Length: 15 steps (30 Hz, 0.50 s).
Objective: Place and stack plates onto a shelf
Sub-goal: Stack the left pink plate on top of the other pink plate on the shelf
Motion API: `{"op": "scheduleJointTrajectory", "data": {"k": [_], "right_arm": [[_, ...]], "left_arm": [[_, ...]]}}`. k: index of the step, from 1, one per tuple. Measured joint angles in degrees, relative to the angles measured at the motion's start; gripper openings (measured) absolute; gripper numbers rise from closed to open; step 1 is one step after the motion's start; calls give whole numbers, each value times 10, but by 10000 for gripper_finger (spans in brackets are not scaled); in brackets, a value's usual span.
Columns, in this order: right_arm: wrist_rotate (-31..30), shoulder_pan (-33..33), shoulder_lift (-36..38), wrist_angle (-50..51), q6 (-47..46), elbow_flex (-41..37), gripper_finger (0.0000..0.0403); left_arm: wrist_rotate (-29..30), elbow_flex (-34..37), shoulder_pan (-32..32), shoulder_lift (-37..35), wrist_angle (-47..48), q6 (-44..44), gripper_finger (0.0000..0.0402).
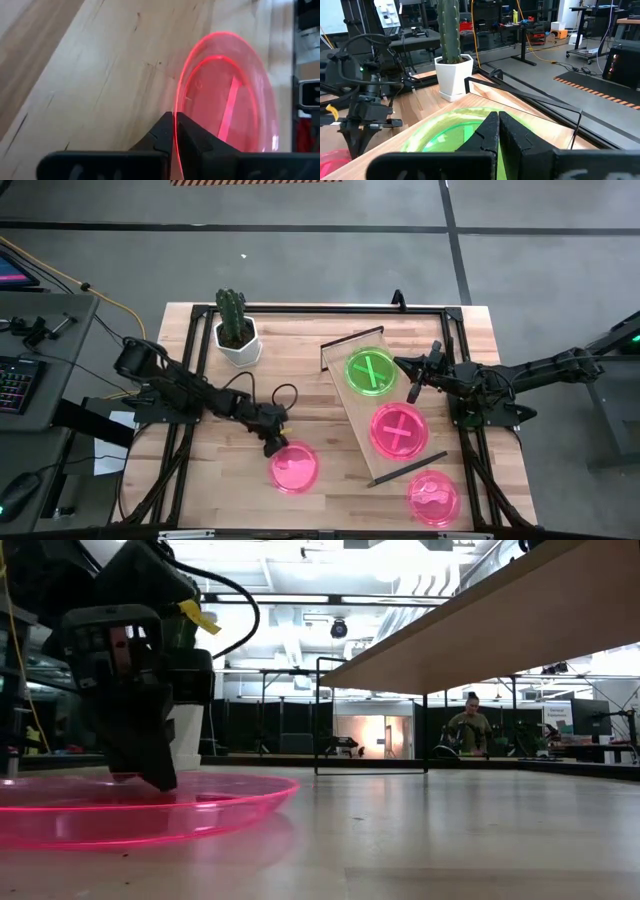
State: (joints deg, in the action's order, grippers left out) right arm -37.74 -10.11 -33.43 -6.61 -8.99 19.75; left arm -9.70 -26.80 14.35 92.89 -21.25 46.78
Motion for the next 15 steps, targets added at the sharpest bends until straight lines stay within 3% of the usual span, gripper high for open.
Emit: {"op": "scheduleJointTrajectory", "data": {"k": [7,15], "right_arm": [[0,0,0,0,0,0,0],[0,0,0,-2,0,0,0]], "left_arm": [[-55,1,-47,-87,16,-11,1],[-58,-31,-138,-223,65,-53,1]]}}
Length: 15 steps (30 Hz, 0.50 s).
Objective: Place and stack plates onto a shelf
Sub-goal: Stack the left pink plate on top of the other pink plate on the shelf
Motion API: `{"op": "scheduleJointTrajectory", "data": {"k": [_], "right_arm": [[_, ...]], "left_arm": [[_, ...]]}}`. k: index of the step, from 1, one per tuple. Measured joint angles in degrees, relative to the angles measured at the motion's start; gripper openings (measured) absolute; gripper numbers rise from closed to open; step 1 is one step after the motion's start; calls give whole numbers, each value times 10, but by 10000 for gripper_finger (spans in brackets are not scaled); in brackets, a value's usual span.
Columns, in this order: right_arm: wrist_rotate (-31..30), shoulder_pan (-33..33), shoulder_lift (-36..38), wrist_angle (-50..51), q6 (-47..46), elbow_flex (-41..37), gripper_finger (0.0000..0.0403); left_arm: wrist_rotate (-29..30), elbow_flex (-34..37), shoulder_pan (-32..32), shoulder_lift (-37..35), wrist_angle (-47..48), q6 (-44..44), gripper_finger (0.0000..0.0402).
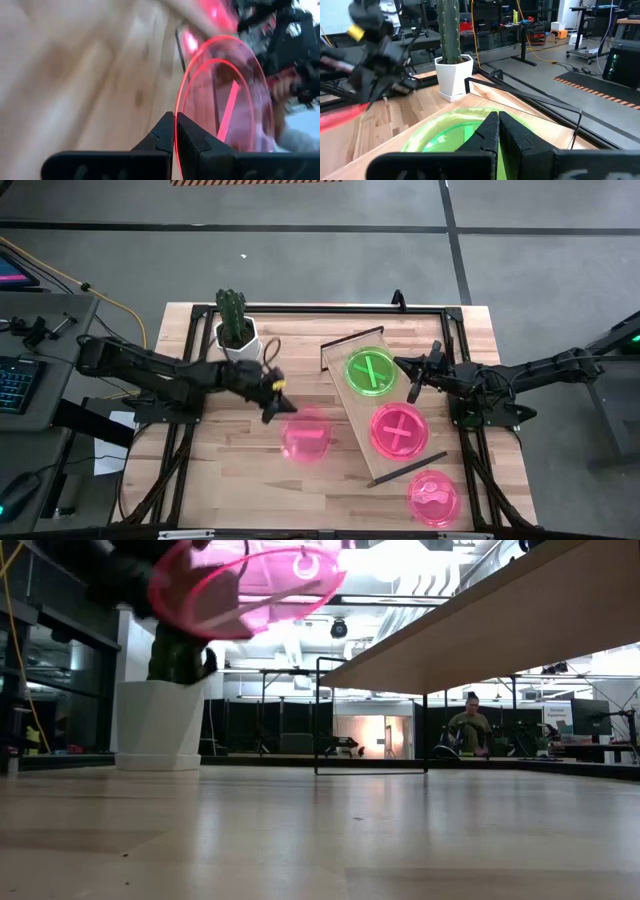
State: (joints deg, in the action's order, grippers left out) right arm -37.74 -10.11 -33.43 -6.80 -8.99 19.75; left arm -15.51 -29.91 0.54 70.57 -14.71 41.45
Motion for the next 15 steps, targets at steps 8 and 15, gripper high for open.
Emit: {"op": "scheduleJointTrajectory", "data": {"k": [8,15], "right_arm": [[-2,0,0,-57,0,0,0],[-27,0,1,-89,5,0,0]], "left_arm": [[8,-230,-60,47,195,-192,0],[26,-427,-60,180,283,-323,0]]}}
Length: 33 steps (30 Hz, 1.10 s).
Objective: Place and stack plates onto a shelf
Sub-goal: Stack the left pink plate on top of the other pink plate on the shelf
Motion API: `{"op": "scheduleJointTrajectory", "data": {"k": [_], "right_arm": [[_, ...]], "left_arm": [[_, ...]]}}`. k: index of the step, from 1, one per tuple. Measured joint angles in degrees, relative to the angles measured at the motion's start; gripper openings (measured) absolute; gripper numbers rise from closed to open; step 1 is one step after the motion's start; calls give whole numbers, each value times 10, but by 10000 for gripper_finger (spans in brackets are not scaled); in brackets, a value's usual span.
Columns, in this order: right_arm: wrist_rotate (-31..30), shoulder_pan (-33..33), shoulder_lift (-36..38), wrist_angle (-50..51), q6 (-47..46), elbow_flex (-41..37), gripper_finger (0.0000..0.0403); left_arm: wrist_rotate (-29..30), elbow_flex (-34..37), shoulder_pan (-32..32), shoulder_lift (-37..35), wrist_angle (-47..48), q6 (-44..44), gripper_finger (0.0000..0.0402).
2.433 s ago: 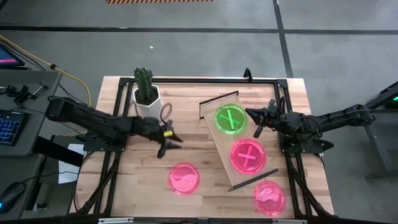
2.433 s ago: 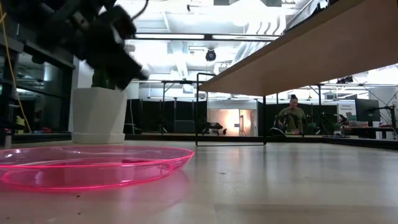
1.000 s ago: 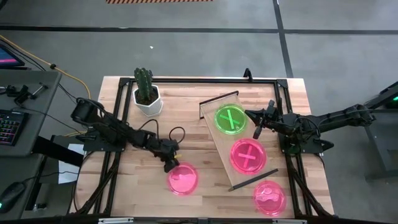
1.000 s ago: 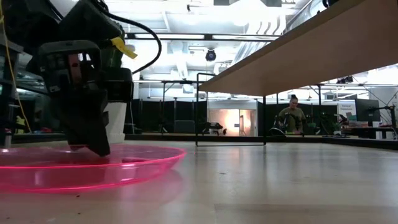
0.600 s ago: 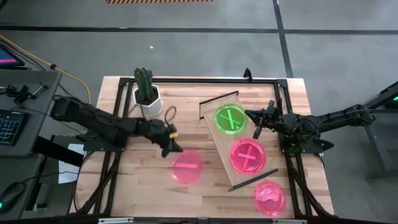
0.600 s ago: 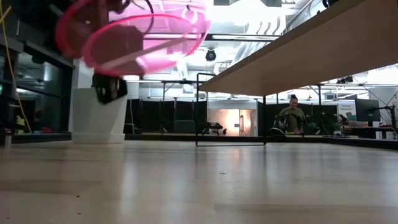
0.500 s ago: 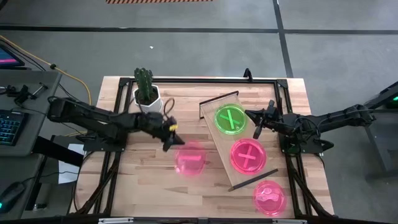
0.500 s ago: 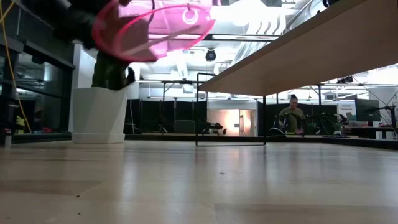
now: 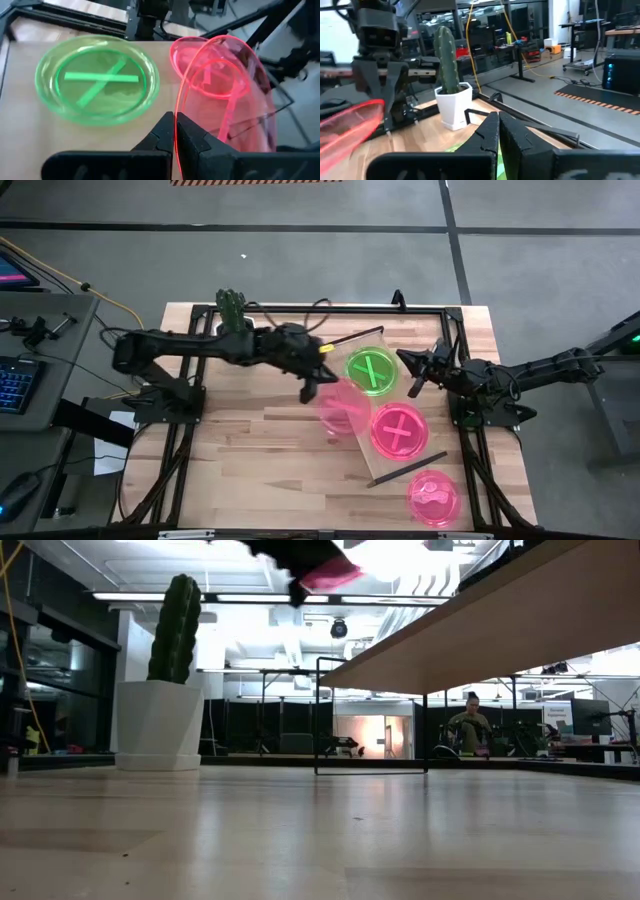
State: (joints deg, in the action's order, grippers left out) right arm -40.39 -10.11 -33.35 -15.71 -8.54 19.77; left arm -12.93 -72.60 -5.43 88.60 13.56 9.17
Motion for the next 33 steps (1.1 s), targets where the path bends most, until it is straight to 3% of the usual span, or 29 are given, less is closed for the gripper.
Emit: {"op": "scheduleJointTrajectory", "data": {"k": [7,14,33], "right_arm": [[-25,0,0,0,6,0,0],[-26,0,0,1,11,0,0],[-26,0,0,4,26,0,0]], "left_arm": [[-1,-107,6,129,-45,-53,0],[-21,-182,6,205,-82,-63,0],[-19,-201,16,229,-168,-73,1]]}}
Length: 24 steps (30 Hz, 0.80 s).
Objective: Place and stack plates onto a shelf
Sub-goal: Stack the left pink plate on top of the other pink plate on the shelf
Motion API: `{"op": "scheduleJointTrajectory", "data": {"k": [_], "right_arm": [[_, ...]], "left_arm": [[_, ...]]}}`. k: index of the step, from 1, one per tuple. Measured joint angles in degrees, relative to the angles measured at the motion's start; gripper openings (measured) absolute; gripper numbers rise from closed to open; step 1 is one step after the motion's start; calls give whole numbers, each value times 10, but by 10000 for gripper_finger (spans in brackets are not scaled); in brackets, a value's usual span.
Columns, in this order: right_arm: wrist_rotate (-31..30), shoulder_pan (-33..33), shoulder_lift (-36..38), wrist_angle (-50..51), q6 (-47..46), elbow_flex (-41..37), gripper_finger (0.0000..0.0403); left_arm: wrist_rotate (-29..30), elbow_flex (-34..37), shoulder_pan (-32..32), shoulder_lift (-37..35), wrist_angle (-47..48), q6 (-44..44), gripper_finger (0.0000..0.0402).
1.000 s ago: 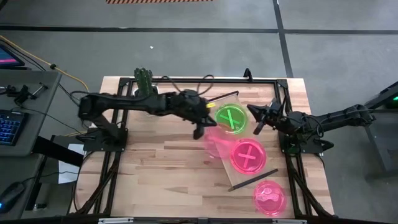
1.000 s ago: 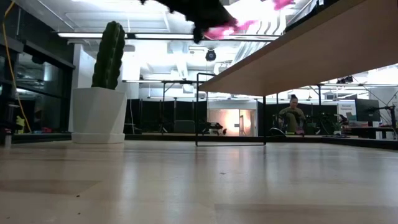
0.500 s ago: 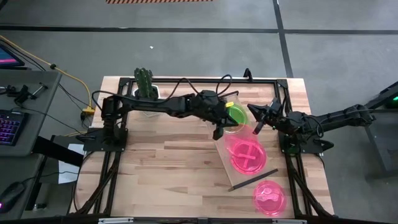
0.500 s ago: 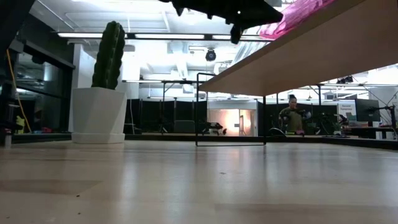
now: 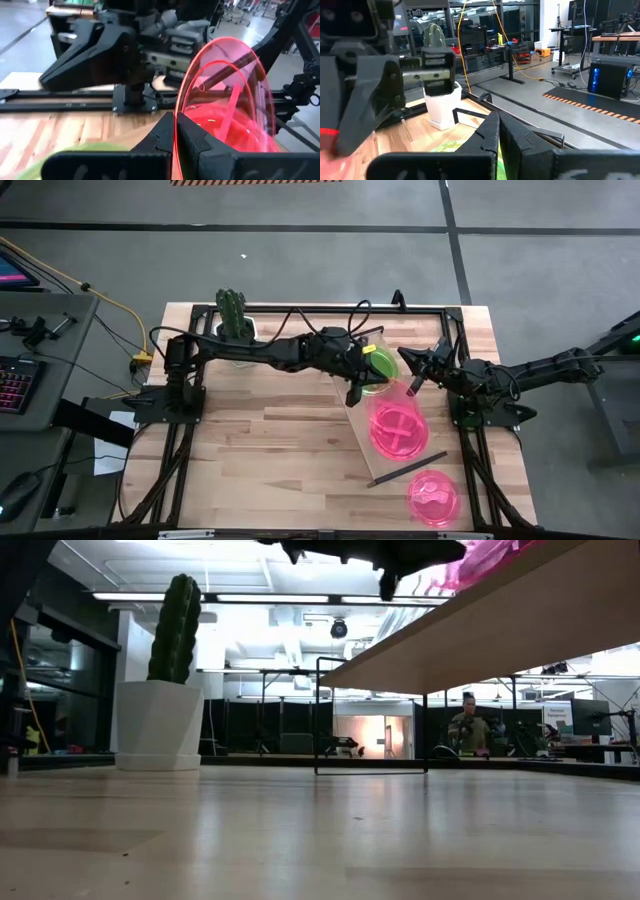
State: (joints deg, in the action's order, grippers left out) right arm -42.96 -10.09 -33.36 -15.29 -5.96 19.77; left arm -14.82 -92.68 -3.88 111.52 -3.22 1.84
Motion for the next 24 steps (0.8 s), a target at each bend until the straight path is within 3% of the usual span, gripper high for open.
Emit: {"op": "scheduleJointTrajectory", "data": {"k": [9,18,24], "right_arm": [[0,0,0,1,0,0,0],[0,0,0,1,0,0,0],[-10,0,0,0,0,0,0]], "left_arm": [[0,0,11,47,-31,-5,1],[-1,0,11,51,-41,-30,3],[0,0,10,51,-40,-40,36]]}}
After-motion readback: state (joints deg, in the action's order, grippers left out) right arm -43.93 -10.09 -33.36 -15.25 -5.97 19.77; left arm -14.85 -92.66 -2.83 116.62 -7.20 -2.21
